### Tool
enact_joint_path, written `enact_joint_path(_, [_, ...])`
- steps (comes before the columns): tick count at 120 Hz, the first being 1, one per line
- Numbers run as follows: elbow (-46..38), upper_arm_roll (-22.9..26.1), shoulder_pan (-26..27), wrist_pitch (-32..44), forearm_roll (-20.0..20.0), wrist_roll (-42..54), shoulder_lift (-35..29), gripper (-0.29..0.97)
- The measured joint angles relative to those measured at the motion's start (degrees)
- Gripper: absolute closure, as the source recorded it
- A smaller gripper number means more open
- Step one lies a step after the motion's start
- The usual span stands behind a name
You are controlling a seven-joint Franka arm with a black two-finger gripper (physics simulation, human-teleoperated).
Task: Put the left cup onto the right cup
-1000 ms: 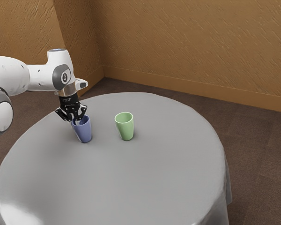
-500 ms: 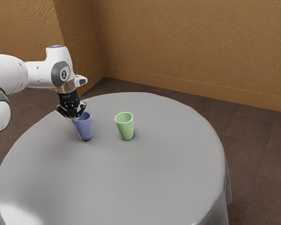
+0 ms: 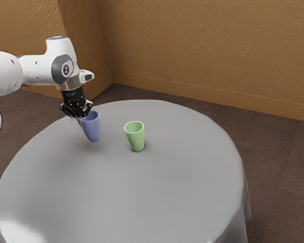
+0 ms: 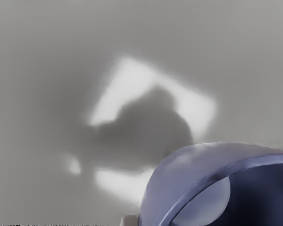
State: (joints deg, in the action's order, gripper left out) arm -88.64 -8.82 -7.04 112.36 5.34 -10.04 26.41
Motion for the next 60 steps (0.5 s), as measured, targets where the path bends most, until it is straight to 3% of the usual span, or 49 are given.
enact_joint_path(60, [-1.24,0.21,2.06,-3.36,-0.80,0.09,-5.37,0.79])
